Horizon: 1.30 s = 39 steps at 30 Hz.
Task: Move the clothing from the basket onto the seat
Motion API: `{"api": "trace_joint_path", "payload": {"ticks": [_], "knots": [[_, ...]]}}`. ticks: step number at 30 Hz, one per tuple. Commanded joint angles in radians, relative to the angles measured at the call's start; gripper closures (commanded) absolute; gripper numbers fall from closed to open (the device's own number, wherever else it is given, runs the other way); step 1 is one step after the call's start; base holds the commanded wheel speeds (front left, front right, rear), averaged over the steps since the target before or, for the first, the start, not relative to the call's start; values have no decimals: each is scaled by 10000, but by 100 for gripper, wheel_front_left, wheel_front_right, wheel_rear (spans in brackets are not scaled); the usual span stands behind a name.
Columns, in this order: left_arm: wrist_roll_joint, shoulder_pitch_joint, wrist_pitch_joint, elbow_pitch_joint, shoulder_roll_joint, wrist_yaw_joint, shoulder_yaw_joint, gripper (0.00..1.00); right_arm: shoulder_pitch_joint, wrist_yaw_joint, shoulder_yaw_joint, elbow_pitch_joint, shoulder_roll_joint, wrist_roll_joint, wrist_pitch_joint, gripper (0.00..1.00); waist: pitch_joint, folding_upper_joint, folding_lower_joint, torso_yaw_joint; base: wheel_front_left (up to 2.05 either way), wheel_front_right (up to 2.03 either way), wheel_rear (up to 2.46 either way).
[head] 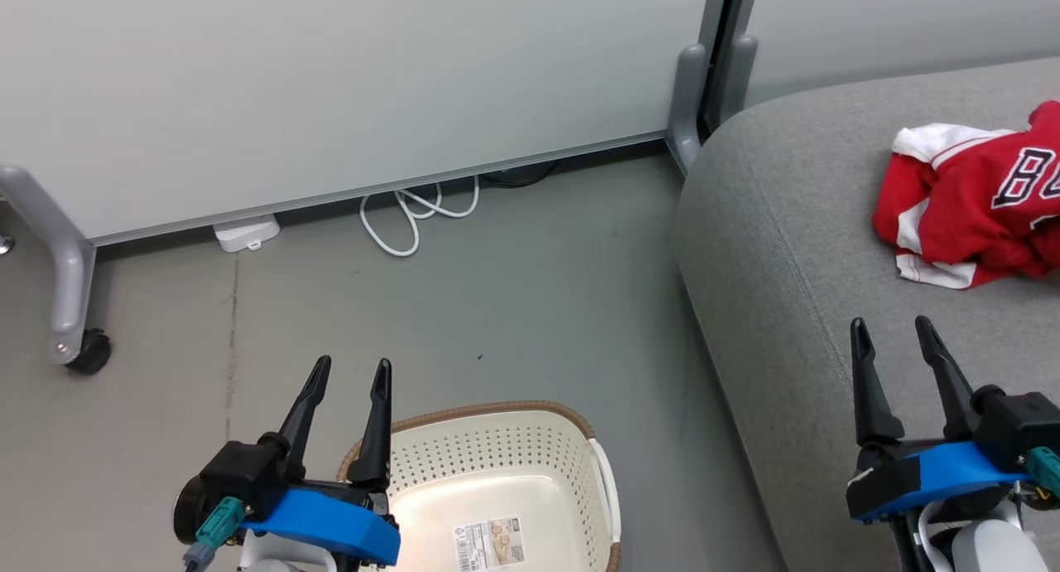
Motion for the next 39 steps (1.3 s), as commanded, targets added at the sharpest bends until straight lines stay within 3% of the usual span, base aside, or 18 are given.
{"api": "trace_joint_path", "payload": {"ticks": [1, 14, 39], "knots": [[-39, -4, -48, 118, 1, -13, 102, 0, 307, 5, 67, -152, 69, -10, -20, 0, -155, -1, 0, 316, 0, 0, 0], [41, 352, -48, 772, -91, -14, 864, 0, 1493, 5, 495, -654, 183, -242, -229, 0, -777, -1, 0, 1488, 0, 0, 0], [-72, 779, -48, 1014, 72, -14, 1246, 0, 1788, 5, 1305, -271, 184, 250, -314, 0, -1090, -1, 0, 1519, 0, 0, 0]]}}
